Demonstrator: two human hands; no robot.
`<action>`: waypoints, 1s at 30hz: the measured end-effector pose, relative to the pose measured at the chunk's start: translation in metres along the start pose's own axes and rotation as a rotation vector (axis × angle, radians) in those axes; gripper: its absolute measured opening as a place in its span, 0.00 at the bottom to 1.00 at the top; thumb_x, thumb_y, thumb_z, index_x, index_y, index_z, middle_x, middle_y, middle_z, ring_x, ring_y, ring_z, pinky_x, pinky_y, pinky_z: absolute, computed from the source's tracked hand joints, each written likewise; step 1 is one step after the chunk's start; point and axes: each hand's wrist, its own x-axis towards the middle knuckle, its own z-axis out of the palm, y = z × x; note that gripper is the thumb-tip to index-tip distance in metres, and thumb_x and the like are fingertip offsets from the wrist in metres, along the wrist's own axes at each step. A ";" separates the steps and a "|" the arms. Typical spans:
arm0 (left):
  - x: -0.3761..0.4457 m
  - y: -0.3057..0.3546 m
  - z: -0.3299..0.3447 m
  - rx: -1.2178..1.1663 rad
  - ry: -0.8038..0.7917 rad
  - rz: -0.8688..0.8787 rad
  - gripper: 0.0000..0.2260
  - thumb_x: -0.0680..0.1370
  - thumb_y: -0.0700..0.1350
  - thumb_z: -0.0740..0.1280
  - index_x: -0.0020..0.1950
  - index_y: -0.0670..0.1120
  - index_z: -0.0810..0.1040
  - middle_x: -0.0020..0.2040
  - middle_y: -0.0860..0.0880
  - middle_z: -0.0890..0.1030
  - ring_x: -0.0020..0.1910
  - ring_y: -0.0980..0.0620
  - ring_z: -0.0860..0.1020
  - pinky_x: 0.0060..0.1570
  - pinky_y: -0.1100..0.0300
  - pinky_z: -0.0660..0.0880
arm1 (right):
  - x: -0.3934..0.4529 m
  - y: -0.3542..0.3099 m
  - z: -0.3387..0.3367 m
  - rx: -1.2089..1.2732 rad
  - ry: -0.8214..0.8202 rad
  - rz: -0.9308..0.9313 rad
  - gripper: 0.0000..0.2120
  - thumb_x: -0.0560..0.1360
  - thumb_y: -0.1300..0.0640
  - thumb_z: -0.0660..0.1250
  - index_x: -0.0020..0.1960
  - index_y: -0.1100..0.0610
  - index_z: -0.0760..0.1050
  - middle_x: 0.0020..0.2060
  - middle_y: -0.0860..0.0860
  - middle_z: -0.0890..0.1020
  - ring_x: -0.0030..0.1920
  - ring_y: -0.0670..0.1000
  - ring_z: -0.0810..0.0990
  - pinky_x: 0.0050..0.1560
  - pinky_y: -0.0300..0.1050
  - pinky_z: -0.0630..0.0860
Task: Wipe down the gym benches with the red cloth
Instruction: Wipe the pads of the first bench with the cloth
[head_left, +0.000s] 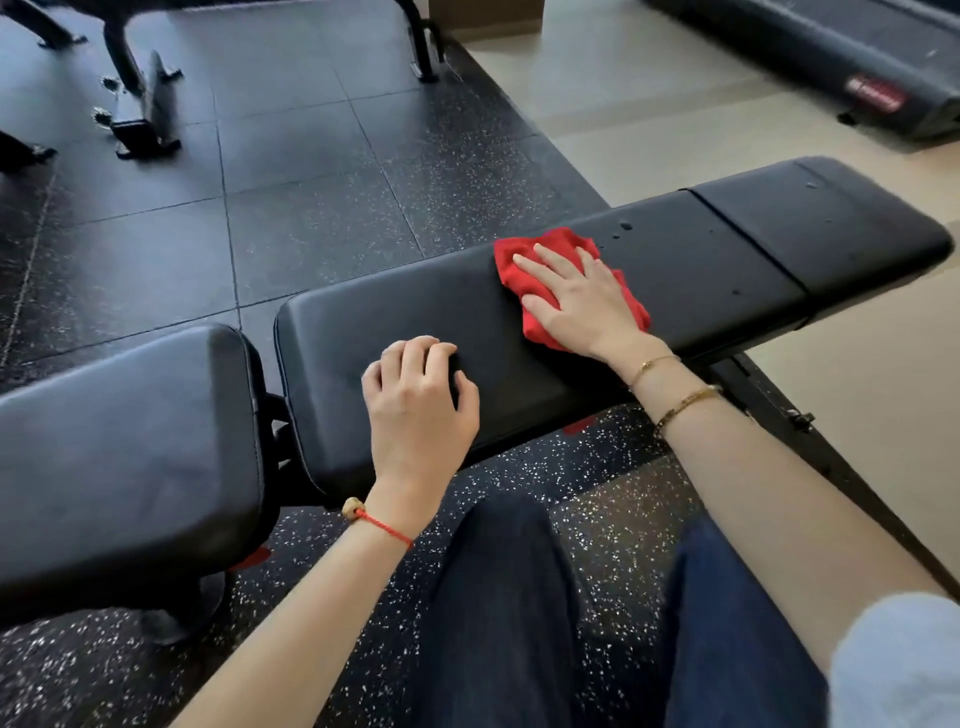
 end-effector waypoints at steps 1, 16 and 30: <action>0.000 0.000 0.001 0.001 0.006 0.003 0.12 0.77 0.47 0.63 0.56 0.47 0.81 0.57 0.50 0.81 0.60 0.46 0.76 0.61 0.50 0.69 | 0.003 -0.006 0.002 0.008 0.009 0.005 0.25 0.80 0.42 0.54 0.76 0.36 0.56 0.78 0.41 0.56 0.78 0.60 0.51 0.78 0.56 0.46; 0.001 0.029 0.010 0.012 0.040 -0.159 0.10 0.75 0.47 0.66 0.54 0.46 0.81 0.54 0.48 0.81 0.59 0.44 0.77 0.60 0.48 0.71 | -0.009 0.053 -0.006 0.032 0.053 -0.282 0.24 0.80 0.45 0.59 0.75 0.40 0.62 0.77 0.42 0.61 0.77 0.55 0.58 0.78 0.52 0.49; 0.002 0.033 0.016 0.102 0.106 -0.169 0.11 0.75 0.47 0.65 0.54 0.49 0.82 0.55 0.51 0.82 0.59 0.47 0.77 0.66 0.48 0.68 | -0.006 0.064 -0.003 0.078 0.014 -0.623 0.24 0.79 0.45 0.60 0.75 0.39 0.63 0.76 0.42 0.63 0.77 0.55 0.58 0.78 0.50 0.49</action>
